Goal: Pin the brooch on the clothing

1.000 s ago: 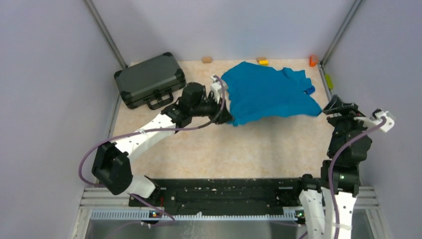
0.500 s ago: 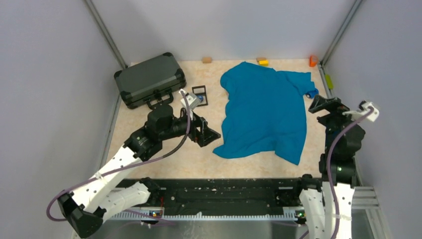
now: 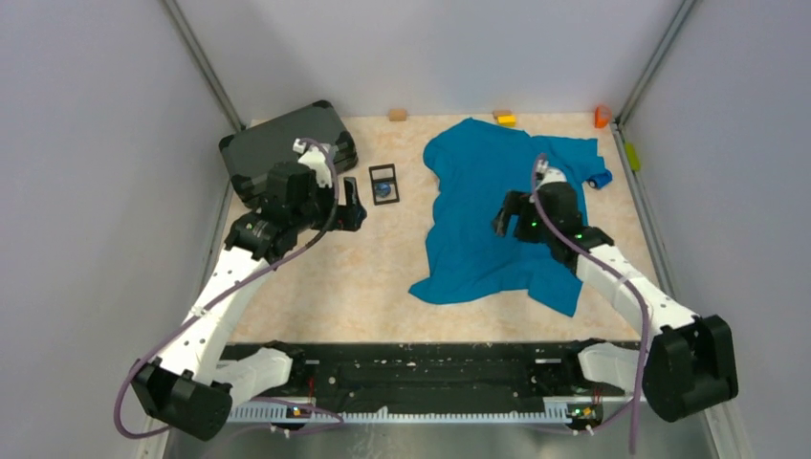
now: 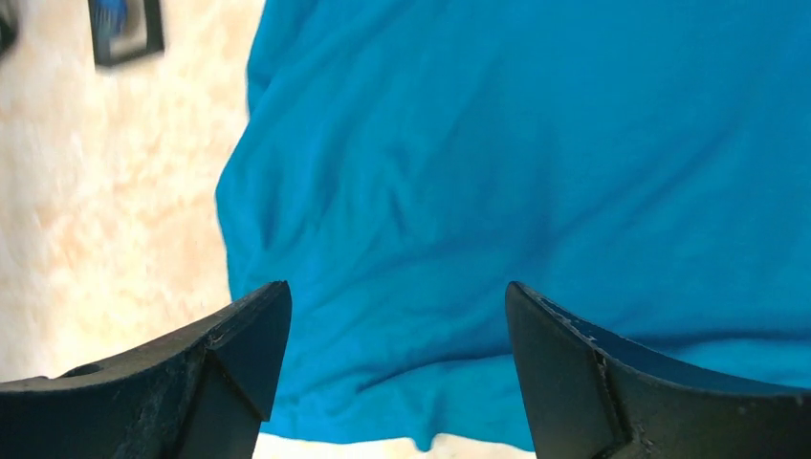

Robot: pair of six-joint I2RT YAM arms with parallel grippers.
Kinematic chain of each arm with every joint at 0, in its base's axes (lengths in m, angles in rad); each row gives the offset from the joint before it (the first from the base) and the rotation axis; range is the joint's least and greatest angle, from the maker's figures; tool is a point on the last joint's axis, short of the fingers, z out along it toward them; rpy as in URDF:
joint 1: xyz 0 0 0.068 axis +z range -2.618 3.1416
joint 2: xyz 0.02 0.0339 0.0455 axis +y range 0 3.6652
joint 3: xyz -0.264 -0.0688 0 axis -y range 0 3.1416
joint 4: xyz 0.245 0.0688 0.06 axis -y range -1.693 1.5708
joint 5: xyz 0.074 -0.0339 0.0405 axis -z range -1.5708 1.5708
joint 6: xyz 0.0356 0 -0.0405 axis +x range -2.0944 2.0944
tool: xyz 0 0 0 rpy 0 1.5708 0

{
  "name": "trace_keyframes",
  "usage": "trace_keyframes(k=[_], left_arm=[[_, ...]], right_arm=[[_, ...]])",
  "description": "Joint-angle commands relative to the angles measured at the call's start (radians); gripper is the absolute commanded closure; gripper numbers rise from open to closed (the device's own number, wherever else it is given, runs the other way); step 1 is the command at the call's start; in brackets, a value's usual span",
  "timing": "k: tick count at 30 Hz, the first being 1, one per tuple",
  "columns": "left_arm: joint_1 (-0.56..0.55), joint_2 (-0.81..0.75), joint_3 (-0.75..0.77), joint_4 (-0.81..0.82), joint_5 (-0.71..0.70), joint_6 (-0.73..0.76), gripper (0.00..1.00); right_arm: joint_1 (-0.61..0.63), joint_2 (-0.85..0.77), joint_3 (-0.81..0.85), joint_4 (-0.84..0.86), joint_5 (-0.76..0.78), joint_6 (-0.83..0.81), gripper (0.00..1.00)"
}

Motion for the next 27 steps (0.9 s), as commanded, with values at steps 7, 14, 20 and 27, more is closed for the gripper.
trace_keyframes(k=[7, 14, 20, 27], left_arm=[[0.064, -0.050, -0.125, 0.074, -0.227, 0.076, 0.02], [0.066, -0.079, -0.142, 0.081, -0.252, 0.079, 0.02], [0.067, -0.088, -0.151, 0.084, -0.239, 0.079, 0.02], [0.067, -0.083, -0.155, 0.086, -0.231, 0.075, 0.02]], right_arm=[[0.497, 0.300, 0.109, 0.085, 0.273, 0.015, 0.25], [0.618, 0.463, 0.124, 0.114, 0.308, 0.045, 0.33], [0.629, 0.495, 0.114, 0.124, 0.300, 0.038, 0.44], [0.639, 0.461, 0.040, 0.069, 0.295, 0.079, 0.92]])
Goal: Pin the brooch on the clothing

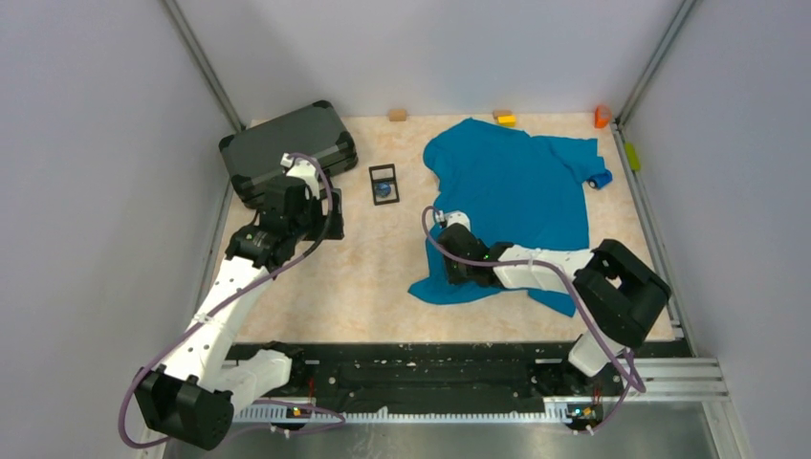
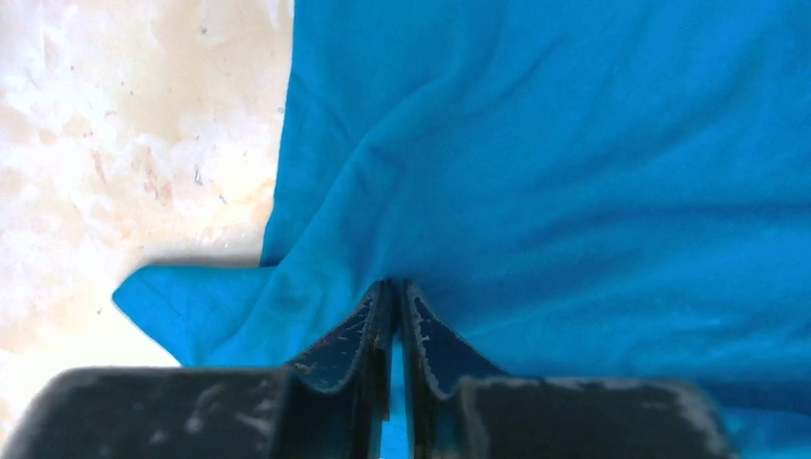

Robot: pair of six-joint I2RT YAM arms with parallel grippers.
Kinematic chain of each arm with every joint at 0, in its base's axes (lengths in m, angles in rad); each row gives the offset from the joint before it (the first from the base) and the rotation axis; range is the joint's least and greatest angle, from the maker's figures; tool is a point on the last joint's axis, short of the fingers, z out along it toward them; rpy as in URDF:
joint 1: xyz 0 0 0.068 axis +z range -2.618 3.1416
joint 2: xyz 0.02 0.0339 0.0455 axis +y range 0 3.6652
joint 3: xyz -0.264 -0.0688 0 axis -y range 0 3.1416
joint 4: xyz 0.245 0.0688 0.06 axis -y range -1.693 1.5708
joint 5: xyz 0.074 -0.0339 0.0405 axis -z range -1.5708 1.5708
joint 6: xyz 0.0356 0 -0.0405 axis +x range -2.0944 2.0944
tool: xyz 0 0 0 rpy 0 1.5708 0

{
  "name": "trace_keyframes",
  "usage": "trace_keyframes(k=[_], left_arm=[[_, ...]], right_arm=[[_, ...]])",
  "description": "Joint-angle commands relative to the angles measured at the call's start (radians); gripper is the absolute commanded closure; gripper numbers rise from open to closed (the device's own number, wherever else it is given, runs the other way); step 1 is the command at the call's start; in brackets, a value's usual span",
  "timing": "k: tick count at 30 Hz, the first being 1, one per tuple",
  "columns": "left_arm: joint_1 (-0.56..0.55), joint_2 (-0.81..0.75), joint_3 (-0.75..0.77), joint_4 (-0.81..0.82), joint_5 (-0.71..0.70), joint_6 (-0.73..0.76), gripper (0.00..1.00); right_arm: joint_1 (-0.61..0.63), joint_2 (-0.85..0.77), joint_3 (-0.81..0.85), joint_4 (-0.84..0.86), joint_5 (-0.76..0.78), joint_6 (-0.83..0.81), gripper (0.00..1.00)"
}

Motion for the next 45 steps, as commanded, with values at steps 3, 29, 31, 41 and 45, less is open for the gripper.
trace_keyframes(k=[3, 29, 31, 41, 45], left_arm=[[0.005, -0.017, -0.008, 0.050, 0.000, 0.001, 0.02], [0.005, -0.034, -0.015, 0.057, 0.045, -0.012, 0.02], [0.005, -0.034, -0.016, 0.056, 0.049, -0.013, 0.02], [0.005, -0.039, -0.020, 0.057, 0.060, -0.018, 0.02], [0.005, -0.033, -0.018, 0.057, 0.067, -0.020, 0.02]], right_arm=[[0.024, -0.098, -0.099, -0.074, -0.006, 0.097, 1.00], [-0.102, -0.131, 0.312, -0.231, 0.090, -0.105, 0.36], [-0.145, -0.023, 0.407, -0.173, 0.058, -0.160, 0.32], [-0.232, 0.525, 0.964, -0.198, 0.083, -0.361, 0.31], [-0.233, 0.660, 1.119, -0.238, 0.101, -0.398, 0.36]])
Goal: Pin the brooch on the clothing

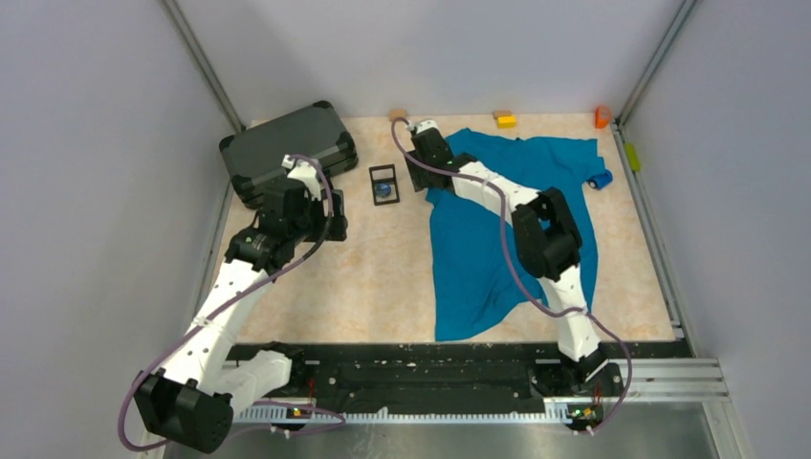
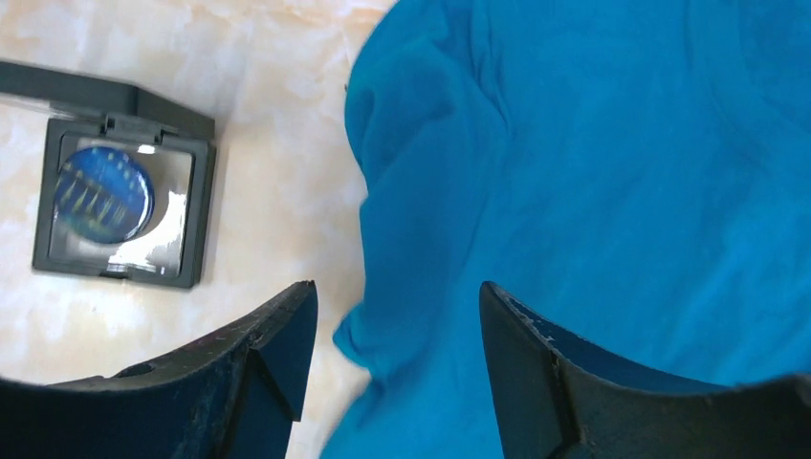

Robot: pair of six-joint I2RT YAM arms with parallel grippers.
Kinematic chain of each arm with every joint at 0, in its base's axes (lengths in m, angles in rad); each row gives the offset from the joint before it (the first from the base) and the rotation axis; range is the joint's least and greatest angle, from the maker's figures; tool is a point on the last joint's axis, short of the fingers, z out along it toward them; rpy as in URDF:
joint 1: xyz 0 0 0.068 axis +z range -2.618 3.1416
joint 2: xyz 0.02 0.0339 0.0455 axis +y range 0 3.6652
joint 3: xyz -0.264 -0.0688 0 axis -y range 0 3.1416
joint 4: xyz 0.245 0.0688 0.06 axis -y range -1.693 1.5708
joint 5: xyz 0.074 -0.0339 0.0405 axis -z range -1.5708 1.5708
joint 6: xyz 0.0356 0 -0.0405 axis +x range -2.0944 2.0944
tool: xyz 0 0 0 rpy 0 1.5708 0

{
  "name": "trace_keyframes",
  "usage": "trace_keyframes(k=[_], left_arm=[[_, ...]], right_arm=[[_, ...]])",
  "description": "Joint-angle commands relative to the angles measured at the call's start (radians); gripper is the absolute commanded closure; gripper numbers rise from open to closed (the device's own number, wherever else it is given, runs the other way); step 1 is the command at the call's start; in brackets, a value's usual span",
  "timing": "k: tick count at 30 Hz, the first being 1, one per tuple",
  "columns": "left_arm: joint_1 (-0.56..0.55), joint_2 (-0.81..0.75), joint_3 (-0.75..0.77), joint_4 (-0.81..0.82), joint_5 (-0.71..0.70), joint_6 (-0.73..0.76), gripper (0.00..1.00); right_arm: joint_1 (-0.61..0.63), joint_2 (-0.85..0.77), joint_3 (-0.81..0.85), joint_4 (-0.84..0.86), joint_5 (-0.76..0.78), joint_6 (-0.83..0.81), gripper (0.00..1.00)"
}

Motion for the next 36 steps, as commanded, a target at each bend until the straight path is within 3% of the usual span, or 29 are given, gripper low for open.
trace_keyframes(k=[1, 6, 9, 13, 22, 29, 36], left_arm=[[0.005, -0.017, -0.003, 0.036, 0.018, -0.012, 0.02], [0.005, -0.013, -0.003, 0.037, 0.032, -0.015, 0.03], [0.005, -0.011, -0.003, 0.036, 0.037, -0.015, 0.03], [0.005, -0.010, -0.004, 0.036, 0.034, -0.016, 0.03], [0.005, -0.009, -0.005, 0.037, 0.035, -0.019, 0.03], [0.006, -0.010, -0.006, 0.039, 0.046, -0.021, 0.04], [0.005, -0.003, -0.006, 0.038, 0.047, -0.021, 0.04]], right_arm=[[-0.003, 0.111, 0.172, -0.032, 0.036, -0.083, 0.37], [-0.003, 0.183, 0.235, -0.045, 0.069, -0.110, 0.45], [-0.003, 0.186, 0.236, -0.037, 0.076, -0.120, 0.57], [-0.017, 0.134, 0.228, -0.047, -0.009, -0.078, 1.00], [-0.169, -0.091, -0.021, 0.103, -0.410, 0.148, 1.00], [-0.200, -0.122, -0.085, 0.100, -0.300, 0.127, 0.56], [-0.125, -0.205, -0.164, 0.185, -0.285, -0.035, 0.42]])
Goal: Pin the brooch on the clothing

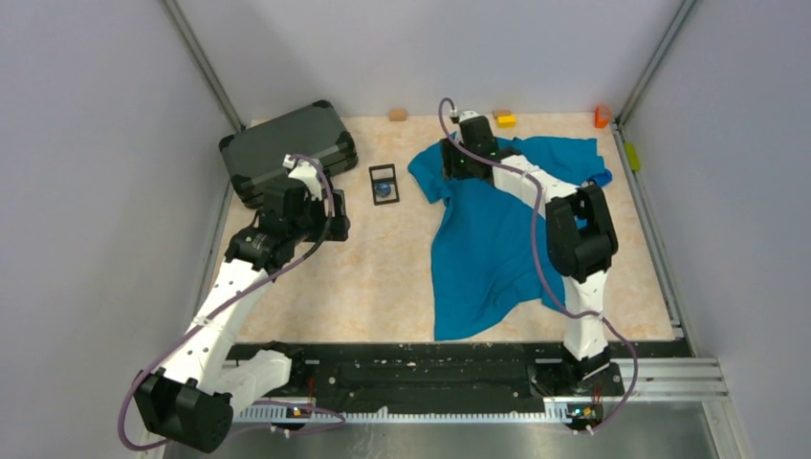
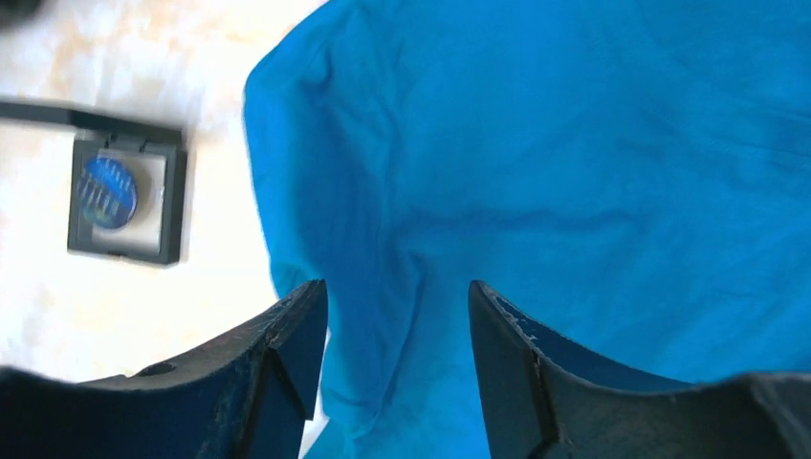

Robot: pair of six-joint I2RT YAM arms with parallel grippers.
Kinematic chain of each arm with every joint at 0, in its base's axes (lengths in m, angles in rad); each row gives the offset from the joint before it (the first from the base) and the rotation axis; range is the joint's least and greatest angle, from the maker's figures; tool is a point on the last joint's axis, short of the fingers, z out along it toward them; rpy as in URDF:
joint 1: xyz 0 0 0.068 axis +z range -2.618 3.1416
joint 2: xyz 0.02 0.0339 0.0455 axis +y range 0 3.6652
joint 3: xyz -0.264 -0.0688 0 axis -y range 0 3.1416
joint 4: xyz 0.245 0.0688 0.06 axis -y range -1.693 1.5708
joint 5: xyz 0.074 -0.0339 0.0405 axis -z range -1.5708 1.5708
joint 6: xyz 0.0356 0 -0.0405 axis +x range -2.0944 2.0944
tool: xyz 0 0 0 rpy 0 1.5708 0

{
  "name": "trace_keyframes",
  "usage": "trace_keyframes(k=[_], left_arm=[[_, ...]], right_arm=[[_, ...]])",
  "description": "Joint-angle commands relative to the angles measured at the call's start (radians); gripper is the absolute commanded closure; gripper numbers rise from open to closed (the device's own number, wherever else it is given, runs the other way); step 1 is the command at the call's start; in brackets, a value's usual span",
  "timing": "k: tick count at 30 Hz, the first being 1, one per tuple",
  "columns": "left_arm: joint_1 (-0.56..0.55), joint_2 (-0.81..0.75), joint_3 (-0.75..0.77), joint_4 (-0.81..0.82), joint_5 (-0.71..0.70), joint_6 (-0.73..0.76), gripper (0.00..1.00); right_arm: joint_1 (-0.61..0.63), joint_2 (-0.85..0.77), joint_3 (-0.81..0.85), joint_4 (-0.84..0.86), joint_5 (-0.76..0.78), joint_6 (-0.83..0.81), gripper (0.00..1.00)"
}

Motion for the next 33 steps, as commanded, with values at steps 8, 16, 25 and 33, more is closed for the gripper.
trace_keyframes(k=[8, 16, 25, 33], left_arm=[[0.005, 0.003, -0.005, 0.037, 0.021, -0.006, 0.04], [0.005, 0.007, -0.005, 0.036, 0.023, -0.006, 0.04], [0.006, 0.007, -0.005, 0.036, 0.027, -0.006, 0.04], [0.005, 0.009, -0.005, 0.036, 0.027, -0.006, 0.04]], right_arm=[[0.163, -0.011, 0.024, 0.019, 0.059, -0.209, 0.59], [0.173, 0.101, 0.136, -0.052, 0.166, -0.169, 0.60], [0.182, 0.148, 0.157, -0.059, 0.182, -0.165, 0.58], [0.185, 0.182, 0.172, -0.082, 0.191, -0.147, 0.55]])
